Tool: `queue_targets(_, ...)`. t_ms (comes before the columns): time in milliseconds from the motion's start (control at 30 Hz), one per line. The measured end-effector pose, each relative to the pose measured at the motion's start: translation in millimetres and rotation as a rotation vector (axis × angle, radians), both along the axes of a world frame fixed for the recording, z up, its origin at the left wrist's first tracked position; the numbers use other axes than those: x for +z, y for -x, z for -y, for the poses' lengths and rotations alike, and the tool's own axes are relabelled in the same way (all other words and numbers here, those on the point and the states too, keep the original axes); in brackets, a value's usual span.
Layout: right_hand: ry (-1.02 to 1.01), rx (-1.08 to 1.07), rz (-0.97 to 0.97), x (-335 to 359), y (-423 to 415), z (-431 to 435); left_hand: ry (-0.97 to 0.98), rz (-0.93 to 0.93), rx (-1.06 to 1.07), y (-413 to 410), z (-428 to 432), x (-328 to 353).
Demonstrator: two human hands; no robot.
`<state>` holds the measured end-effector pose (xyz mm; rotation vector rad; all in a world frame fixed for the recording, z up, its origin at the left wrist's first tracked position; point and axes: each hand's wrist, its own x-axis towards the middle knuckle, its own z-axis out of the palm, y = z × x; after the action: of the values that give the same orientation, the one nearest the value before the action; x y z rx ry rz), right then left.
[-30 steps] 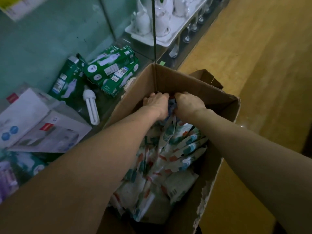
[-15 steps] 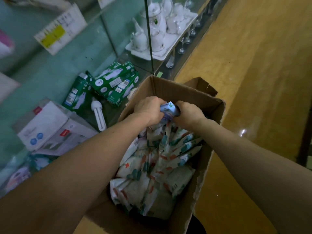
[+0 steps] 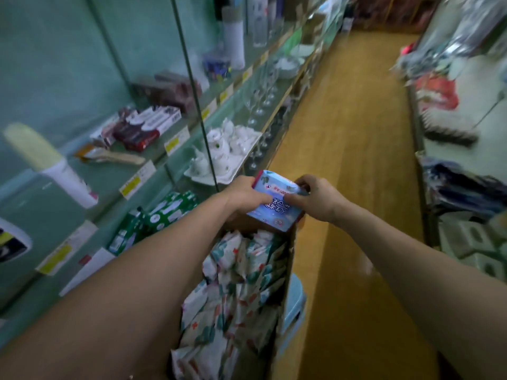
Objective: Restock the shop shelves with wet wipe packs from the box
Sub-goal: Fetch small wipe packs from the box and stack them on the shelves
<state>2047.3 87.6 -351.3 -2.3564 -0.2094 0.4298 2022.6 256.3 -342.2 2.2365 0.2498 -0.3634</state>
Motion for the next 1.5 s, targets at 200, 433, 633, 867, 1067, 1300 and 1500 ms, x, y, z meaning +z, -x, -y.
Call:
queue_targets(200, -0.065, -0.185, 0.075, 71.7, 23.0, 59.2, 0.162, 0.005, -0.008, 5.6, 60.0, 71.5)
queue_targets(433, -0.135, -0.448, 0.189, 133.9, 52.9, 141.1, 0.251, -0.06, -0.119, 16.4, 150.0, 136.6)
queue_targets(633, -0.135, -0.641, 0.235, 180.5, 86.7, 235.8, 0.22, -0.045, -0.29, 29.9, 246.5, 182.3)
queue_targets(867, -0.053, -0.79, 0.292, 214.6, 137.4, 365.1, 0.215, -0.016, -0.497, 54.3, 383.0, 217.2)
queue_targets(1067, -0.089, -0.927, 0.309, 233.9, 184.6, 460.1, 0.236, 0.019, -0.646, 85.6, 485.7, 234.4)
queue_targets(1300, -0.033, -1.104, 0.379, 254.3, 254.5, 550.2, 0.274, 0.036, -0.801, 131.6, 591.5, 252.7)
queue_targets(1500, -0.022, -1.237, 0.398, 262.4, 308.2, 603.5, 0.295, 0.026, -0.955, 165.8, 660.2, 259.7)
